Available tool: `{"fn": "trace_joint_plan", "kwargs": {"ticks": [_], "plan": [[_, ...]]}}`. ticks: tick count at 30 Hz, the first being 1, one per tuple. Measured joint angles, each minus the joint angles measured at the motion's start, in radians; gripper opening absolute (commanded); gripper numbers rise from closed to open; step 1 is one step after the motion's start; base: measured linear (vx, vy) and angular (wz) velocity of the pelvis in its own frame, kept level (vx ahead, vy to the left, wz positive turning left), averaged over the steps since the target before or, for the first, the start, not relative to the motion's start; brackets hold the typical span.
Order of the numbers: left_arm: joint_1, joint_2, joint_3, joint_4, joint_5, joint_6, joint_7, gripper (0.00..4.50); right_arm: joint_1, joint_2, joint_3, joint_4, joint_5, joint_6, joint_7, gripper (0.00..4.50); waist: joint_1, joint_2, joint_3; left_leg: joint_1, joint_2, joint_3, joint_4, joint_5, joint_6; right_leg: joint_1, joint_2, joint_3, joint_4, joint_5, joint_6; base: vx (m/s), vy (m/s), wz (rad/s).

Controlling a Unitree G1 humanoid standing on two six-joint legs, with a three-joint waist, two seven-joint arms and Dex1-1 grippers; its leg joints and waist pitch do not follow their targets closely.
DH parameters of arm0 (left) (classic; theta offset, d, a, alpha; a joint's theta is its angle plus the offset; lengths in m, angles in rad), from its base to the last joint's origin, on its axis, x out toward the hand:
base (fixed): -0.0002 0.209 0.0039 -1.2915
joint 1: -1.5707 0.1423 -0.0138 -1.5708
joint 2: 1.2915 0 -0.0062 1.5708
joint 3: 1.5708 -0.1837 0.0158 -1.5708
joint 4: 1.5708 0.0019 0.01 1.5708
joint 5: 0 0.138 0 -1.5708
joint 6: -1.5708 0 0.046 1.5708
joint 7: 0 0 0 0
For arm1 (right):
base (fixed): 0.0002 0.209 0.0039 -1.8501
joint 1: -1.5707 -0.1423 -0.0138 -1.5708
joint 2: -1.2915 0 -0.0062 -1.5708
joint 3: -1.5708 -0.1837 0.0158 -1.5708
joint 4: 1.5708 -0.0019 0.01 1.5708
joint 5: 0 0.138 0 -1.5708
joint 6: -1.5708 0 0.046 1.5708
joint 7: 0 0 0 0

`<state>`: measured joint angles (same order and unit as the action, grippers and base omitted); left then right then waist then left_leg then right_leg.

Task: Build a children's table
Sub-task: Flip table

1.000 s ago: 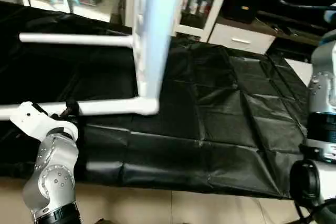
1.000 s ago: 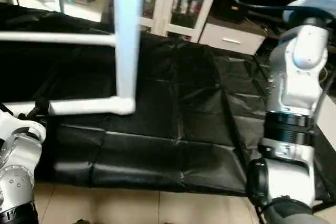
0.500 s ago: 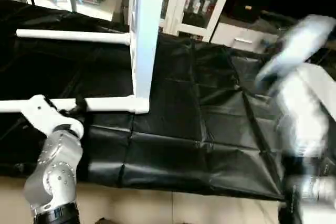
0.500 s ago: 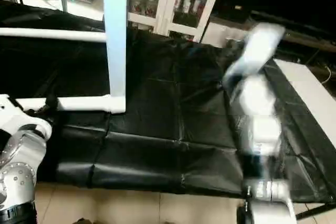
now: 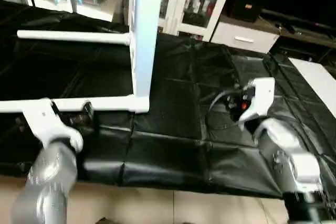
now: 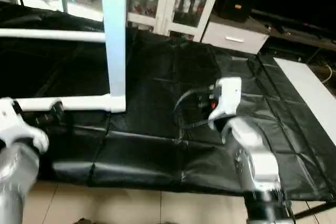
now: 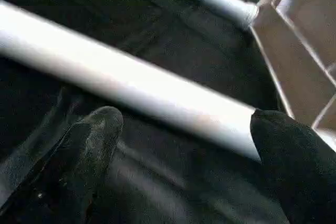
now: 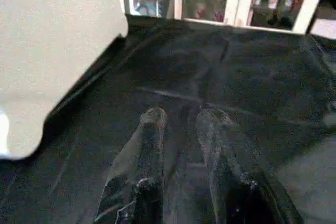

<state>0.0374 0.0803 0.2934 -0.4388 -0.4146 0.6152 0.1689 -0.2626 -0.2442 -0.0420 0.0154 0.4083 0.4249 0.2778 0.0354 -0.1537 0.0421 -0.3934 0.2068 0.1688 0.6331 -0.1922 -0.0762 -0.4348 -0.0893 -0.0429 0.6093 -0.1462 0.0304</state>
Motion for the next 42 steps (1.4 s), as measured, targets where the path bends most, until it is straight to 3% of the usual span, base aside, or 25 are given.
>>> {"fn": "trace_joint_plan", "kwargs": {"ticks": [4,7,11,16,19,22,26,31,35,42], "plan": [[0.045,-0.007,-0.007,-0.071,0.048,-0.040,0.022,4.42,0.040,0.015,-0.002,-0.059,0.016,0.023,-0.011,1.04,-0.001,0.003,0.002,0.000,0.000,-0.001,0.000,0.000,0.000,0.000,0.000,-0.001,-0.001,0.000,0.000,0.000,0.000,0.00],[0.034,0.047,-0.016,-0.088,0.136,-0.090,0.032,4.42,0.046,0.018,-0.001,-0.084,0.008,0.009,-0.009,1.04,-0.001,0.004,0.003,0.000,0.000,-0.003,0.000,0.000,0.000,0.000,0.001,-0.001,-0.002,0.000,0.000,0.000,0.000,0.00],[-0.130,0.151,-0.025,-0.086,0.219,-0.114,0.039,4.42,0.037,0.067,0.024,-0.114,-0.020,-0.044,-0.016,1.04,-0.001,0.009,0.004,-0.001,-0.001,-0.006,0.000,0.000,0.000,0.001,0.002,-0.003,-0.003,0.000,0.000,0.000,0.000,0.00],[-0.183,0.171,-0.092,-0.066,0.215,-0.112,-0.037,4.42,0.035,0.097,0.021,-0.112,0.010,-0.045,-0.011,1.04,0.002,0.013,0.005,-0.001,-0.002,-0.006,0.001,0.000,0.000,0.004,0.001,-0.002,-0.010,0.000,0.000,0.000,0.000,0.00],[-0.311,0.166,-0.130,0.070,0.221,-0.143,-0.076,4.42,0.034,0.124,0.015,-0.108,0.010,-0.066,-0.017,1.04,0.011,0.018,0.007,-0.002,-0.002,-0.006,0.001,0.000,0.000,0.004,0.001,-0.001,-0.010,0.000,0.000,0.000,0.000,0.00],[-0.392,0.169,-0.135,0.145,0.201,-0.171,-0.128,4.42,0.036,0.124,0.012,-0.108,0.010,-0.070,-0.015,1.04,0.009,0.024,0.008,-0.001,-0.002,-0.006,0.001,0.000,0.000,0.004,0.001,-0.001,-0.010,0.000,0.000,0.000,0.000,0.00],[-0.464,0.157,-0.167,0.163,0.119,-0.154,-0.251,4.42,0.037,0.115,0.008,-0.107,0.009,-0.078,-0.017,1.04,0.011,0.034,0.010,0.000,-0.002,-0.005,0.001,0.000,0.000,0.003,0.001,0.000,-0.007,0.005,-0.003,0.000,0.000,0.00],[-0.488,0.127,-0.240,0.192,0.112,-0.142,-0.316,4.42,0.037,0.111,-0.012,-0.107,-0.004,-0.079,-0.020,1.04,0.025,0.054,0.008,0.001,-0.002,-0.001,-0.002,0.000,0.000,-0.001,0.000,0.001,0.001,0.003,-0.004,0.000,0.000,0.00],[-0.523,0.082,-0.283,0.230,0.114,-0.141,-0.314,4.42,0.037,0.110,-0.015,-0.107,-0.012,-0.080,-0.032,1.04,0.026,0.056,0.008,0.004,-0.002,0.001,-0.010,0.003,-0.005,-0.002,0.000,0.001,0.001,0.002,-0.006,0.000,0.000,0.00],[-0.589,0.060,-0.292,0.303,0.137,-0.139,-0.293,4.42,0.037,0.105,-0.027,-0.088,-0.023,-0.080,-0.040,1.04,0.020,0.057,0.008,0.006,-0.002,0.001,-0.011,0.003,-0.005,-0.001,0.001,0.002,0.001,0.001,-0.006,0.000,0.000,0.00]]}}
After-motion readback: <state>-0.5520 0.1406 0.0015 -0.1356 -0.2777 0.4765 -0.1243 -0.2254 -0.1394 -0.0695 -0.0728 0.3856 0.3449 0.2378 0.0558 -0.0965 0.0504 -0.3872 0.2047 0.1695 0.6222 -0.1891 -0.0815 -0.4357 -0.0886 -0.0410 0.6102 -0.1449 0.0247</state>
